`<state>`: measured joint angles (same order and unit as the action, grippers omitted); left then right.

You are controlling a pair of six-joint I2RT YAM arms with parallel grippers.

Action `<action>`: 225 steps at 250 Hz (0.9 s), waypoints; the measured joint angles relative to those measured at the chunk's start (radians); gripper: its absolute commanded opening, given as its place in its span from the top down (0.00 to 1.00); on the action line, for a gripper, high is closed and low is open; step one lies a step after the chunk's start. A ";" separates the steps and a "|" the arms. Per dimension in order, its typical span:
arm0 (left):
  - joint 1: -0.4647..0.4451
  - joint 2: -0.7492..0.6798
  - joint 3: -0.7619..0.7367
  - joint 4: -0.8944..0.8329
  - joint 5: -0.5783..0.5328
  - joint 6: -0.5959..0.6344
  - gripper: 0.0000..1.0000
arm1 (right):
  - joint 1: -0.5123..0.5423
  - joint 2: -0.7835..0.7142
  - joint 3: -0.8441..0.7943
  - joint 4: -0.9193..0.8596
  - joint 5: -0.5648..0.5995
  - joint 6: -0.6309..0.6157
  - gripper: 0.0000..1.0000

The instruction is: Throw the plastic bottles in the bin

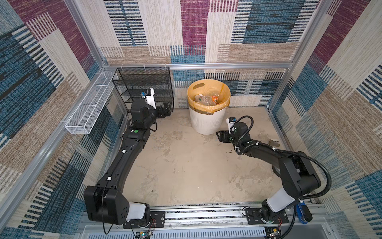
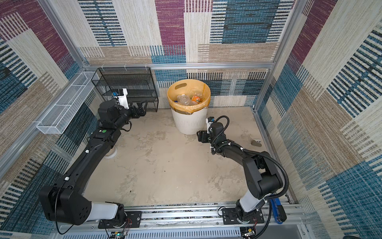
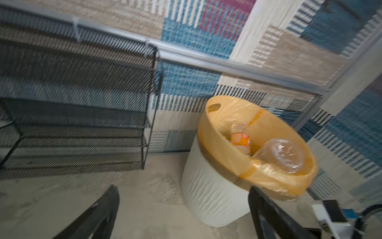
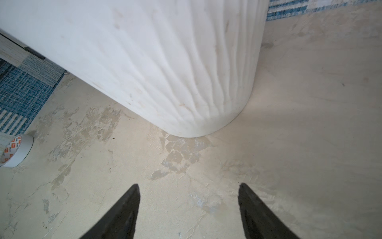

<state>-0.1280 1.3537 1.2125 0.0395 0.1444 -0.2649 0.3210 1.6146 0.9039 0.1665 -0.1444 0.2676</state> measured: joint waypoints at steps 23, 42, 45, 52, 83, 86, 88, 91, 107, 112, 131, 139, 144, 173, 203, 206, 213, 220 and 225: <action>0.068 -0.046 -0.130 0.001 -0.034 -0.024 0.04 | -0.027 -0.015 -0.013 0.001 0.000 0.000 0.24; 0.124 -0.087 -0.216 0.008 -0.063 -0.047 0.05 | -0.039 -0.039 -0.024 -0.002 0.014 -0.003 0.24; 0.132 -0.095 -0.232 0.013 -0.069 -0.052 0.05 | -0.039 -0.042 -0.024 -0.003 0.014 -0.006 0.24; 0.146 -0.108 -0.255 0.020 -0.074 -0.058 0.05 | -0.039 -0.051 -0.023 -0.004 0.014 -0.012 0.24; 0.177 -0.156 -0.330 0.048 -0.085 -0.073 0.05 | -0.039 -0.098 0.034 -0.042 0.013 -0.061 0.25; 0.180 -0.159 -0.334 0.048 -0.085 -0.073 0.05 | -0.039 -0.105 0.046 -0.047 0.014 -0.069 0.25; 0.181 -0.161 -0.336 0.049 -0.085 -0.073 0.05 | -0.039 -0.107 0.052 -0.051 0.014 -0.073 0.25; 0.182 -0.163 -0.339 0.051 -0.085 -0.073 0.05 | -0.040 -0.112 0.062 -0.055 0.014 -0.080 0.26; 0.187 -0.164 -0.351 0.072 -0.085 -0.076 0.06 | -0.040 -0.136 0.130 -0.080 0.025 -0.123 0.26; 0.187 -0.164 -0.354 0.079 -0.085 -0.076 0.06 | -0.040 -0.143 0.153 -0.086 0.030 -0.138 0.26; 0.191 -0.162 -0.361 0.089 -0.085 -0.079 0.08 | -0.040 -0.162 0.238 -0.125 0.052 -0.192 0.26; 0.191 -0.158 -0.364 0.097 -0.084 -0.083 0.08 | -0.040 -0.166 0.274 -0.139 0.056 -0.211 0.26; 0.191 -0.156 -0.365 0.101 -0.081 -0.085 0.09 | -0.039 -0.167 0.297 -0.147 0.059 -0.224 0.26; 0.191 -0.145 -0.365 0.120 -0.053 -0.098 0.10 | -0.032 -0.129 0.468 -0.224 0.060 -0.296 0.26; 0.191 -0.142 -0.365 0.135 -0.018 -0.103 0.11 | -0.005 -0.006 0.689 -0.326 0.044 -0.375 0.26; 0.191 -0.142 -0.365 0.135 -0.012 -0.104 0.11 | -0.003 0.006 0.711 -0.343 0.040 -0.381 0.26; 0.191 -0.142 -0.365 0.137 -0.004 -0.106 0.12 | 0.002 0.040 0.765 -0.373 0.039 -0.399 0.26; 0.191 -0.142 -0.365 0.137 -0.002 -0.106 0.12 | 0.009 0.076 0.822 -0.410 0.035 -0.415 0.26; 0.191 -0.141 -0.365 0.137 0.003 -0.106 0.12 | 0.013 0.101 0.861 -0.433 0.032 -0.429 0.26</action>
<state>0.0631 1.2125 0.8471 0.1768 0.1478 -0.3706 0.3336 1.7157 1.7649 -0.2665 -0.1127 -0.1616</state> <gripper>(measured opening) 0.884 0.740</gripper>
